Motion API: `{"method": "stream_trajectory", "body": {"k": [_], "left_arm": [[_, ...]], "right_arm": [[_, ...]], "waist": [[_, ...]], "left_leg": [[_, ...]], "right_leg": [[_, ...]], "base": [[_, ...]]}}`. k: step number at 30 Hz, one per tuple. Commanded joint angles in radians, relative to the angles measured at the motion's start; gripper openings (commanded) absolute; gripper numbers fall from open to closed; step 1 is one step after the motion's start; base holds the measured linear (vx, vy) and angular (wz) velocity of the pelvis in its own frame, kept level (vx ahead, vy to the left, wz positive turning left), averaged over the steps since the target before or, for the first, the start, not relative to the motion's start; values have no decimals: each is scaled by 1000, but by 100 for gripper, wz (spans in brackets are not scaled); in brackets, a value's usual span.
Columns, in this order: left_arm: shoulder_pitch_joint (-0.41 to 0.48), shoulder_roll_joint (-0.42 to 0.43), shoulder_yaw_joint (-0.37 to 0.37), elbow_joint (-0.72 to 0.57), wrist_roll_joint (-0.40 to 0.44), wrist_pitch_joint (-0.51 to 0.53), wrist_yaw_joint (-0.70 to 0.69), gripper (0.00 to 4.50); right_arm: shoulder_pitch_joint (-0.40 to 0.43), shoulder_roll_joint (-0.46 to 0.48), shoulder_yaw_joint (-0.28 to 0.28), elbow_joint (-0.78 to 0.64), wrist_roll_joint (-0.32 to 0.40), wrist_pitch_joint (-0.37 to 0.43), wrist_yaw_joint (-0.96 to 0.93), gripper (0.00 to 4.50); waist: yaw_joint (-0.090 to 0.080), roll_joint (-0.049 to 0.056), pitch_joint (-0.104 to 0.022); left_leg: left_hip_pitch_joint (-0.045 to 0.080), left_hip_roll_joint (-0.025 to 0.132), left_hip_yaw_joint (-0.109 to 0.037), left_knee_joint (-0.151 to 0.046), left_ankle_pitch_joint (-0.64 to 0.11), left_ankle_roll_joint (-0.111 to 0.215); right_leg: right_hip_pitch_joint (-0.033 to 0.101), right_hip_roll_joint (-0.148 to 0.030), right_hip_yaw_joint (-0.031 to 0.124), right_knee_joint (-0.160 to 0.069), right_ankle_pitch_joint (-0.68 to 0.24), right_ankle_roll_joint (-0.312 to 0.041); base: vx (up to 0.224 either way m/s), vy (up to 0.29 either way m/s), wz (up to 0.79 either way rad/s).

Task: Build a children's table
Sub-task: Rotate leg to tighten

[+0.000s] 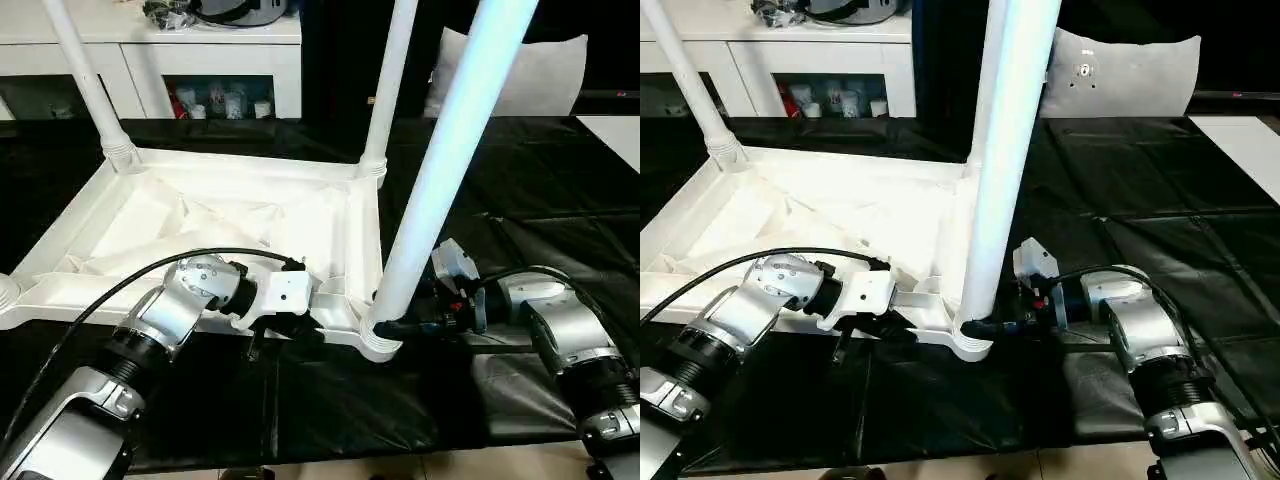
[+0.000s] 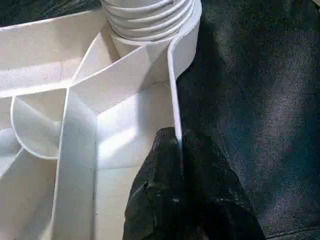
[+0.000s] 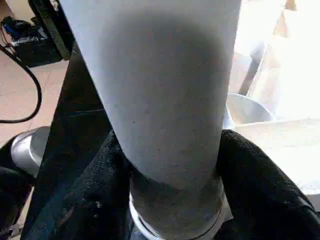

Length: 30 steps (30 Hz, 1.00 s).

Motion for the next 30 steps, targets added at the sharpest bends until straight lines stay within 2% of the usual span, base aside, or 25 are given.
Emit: {"method": "stream_trajectory", "body": {"k": [1,6,9,11,12,13,14,15,16,17,18,19,20,21,22,23,26,27,28,30], "left_arm": [[-9,-13,-40,0,13,-16,-39,0],[10,-31,-6,-34,-16,97,0,0],[18,-53,20,-71,-18,203,70,0],[17,-81,40,-90,-16,276,136,0],[18,-93,48,-97,-19,300,156,0],[18,-112,58,-105,-19,337,192,0],[18,-123,64,-112,-18,363,215,0],[16,-147,76,-117,-16,403,258,0],[9,-181,92,-114,0,459,332,0],[2,-208,101,-110,11,492,384,0],[2,-211,102,-110,12,495,389,0],[-9,-261,119,-101,26,544,474,0],[-11,-273,124,-101,29,559,492,0],[-14,-284,127,-99,32,564,507,0],[-16,-292,128,-100,38,570,522,0],[-20,-299,129,-97,45,567,538,0],[-22,-294,123,-96,58,558,548,0],[-21,-292,122,-97,60,557,548,0],[-17,-277,117,-100,67,544,536,0],[-13,-263,112,-102,73,531,528,0]], "right_arm": [[7,0,1,-28,19,27,12,228],[50,29,-17,-97,64,96,-32,207],[59,71,-27,-125,47,172,-163,204],[47,121,-40,-109,4,195,-299,204],[42,141,-46,-104,-11,198,-348,204],[32,171,-58,-88,-28,205,-419,204],[26,189,-66,-81,-37,213,-463,204],[12,222,-79,-62,-50,231,-540,204],[-6,259,-87,-41,-72,255,-630,204],[-23,292,-97,-17,-86,279,-709,204],[-24,295,-98,-15,-87,282,-716,204],[-53,353,-115,30,-98,307,-839,204],[-57,365,-117,37,-107,306,-867,204],[-59,372,-110,42,-122,287,-880,204],[-58,384,-116,46,-129,267,-899,238],[-57,401,-135,48,-122,238,-922,258],[-45,404,-151,26,-113,208,-913,282],[-43,402,-153,22,-112,206,-908,282],[-28,389,-155,-1,-103,195,-871,311],[-15,372,-152,-18,-96,188,-840,316]], "waist": [[-5,-7,-67],[-4,-11,-67],[-6,-8,-65],[-19,-9,-58],[-24,-6,-55],[-36,-7,-53],[-43,-9,-53],[-54,-6,-54],[-69,-8,-53],[-78,-7,-54],[-92,-8,-53],[-102,-9,-53],[-109,-9,-52],[-117,-13,-51],[-119,-10,-51],[-120,-12,-52],[-119,-2,-56],[-119,-2,-56],[-117,-3,-57],[-114,-4,-58]], "left_leg": [[23,66,-25,-73,-269,29],[23,66,-23,-72,-251,36],[20,65,-24,-73,-245,35],[22,59,-28,-76,-301,10],[27,56,-31,-76,-340,-8],[29,55,-37,-77,-365,-25],[25,52,-41,-78,-373,-29],[23,52,-46,-79,-386,-32],[21,51,-47,-79,-402,-31],[19,52,-48,-79,-407,-35],[16,50,-51,-80,-417,-39],[20,47,-51,-75,-433,-36],[19,45,-52,-74,-441,-35],[23,41,-52,-68,-459,-26],[24,39,-52,-65,-463,-16],[25,39,-51,-65,-464,-12],[21,47,-57,-73,-462,-1],[20,51,-58,-77,-466,-1],[20,51,-57,-78,-467,-2],[18,52,-54,-79,-454,1]], "right_leg": [[40,-64,45,-61,-317,-215],[40,-65,46,-59,-298,-222],[40,-63,46,-58,-306,-219],[36,-64,44,-70,-424,-187],[31,-66,42,-80,-505,-163],[28,-67,39,-84,-558,-143],[32,-67,35,-87,-583,-129],[33,-67,32,-90,-604,-111],[31,-64,30,-93,-603,-108],[33,-63,30,-89,-595,-109],[32,-62,25,-92,-599,-109],[29,-63,22,-98,-619,-102],[26,-63,20,-100,-629,-100],[23,-63,15,-113,-666,-84],[22,-64,13,-118,-683,-72],[21,-65,12,-121,-684,-69],[29,-65,7,-119,-602,-84],[29,-64,7,-114,-552,-102],[30,-63,10,-110,-515,-116],[33,-64,15,-102,-468,-141]], "base": [[0,0,0],[0,0,0],[0,0,0],[0,0,0],[0,0,0],[0,0,0],[0,0,0],[0,0,0],[0,0,0],[0,0,0],[0,0,0],[0,0,0],[0,0,0],[0,0,0],[0,0,0],[0,0,0],[0,0,0],[0,0,0],[0,0,0],[0,0,0]]}}
